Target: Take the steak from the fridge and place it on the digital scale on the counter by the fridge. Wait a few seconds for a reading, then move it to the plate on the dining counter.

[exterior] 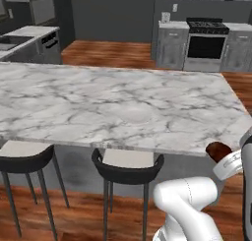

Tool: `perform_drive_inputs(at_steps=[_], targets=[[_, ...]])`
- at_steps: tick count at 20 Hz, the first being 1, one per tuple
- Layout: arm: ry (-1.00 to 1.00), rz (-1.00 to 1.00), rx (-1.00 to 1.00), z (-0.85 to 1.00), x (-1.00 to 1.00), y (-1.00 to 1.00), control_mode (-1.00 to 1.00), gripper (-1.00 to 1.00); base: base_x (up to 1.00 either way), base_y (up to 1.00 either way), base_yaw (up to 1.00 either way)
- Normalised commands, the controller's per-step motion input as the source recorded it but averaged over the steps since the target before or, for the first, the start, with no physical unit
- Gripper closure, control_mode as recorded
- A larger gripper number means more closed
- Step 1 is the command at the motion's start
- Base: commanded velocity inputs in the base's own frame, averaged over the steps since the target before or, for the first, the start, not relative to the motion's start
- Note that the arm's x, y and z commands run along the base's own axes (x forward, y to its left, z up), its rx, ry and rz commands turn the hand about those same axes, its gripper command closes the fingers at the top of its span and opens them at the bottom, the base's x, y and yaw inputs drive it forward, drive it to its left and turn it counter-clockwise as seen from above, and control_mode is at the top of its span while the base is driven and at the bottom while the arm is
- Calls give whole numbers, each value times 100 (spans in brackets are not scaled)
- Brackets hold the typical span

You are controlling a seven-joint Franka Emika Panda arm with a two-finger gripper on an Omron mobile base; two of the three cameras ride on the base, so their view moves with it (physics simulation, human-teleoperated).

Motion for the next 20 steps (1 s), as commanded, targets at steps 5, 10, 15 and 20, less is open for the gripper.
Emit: perform_drive_inputs(at_steps=[5, 10, 15, 20], targets=[[0, 0, 0, 0, 0, 0, 100, 100, 41, 87, -66], [0, 0, 0, 0, 0, 0, 100, 100, 38, 88, -63], [0, 0, 0, 0, 0, 0, 100, 100, 63, 49, -29], [0, 0, 0, 0, 0, 0, 100, 100, 69, 8, -8]])
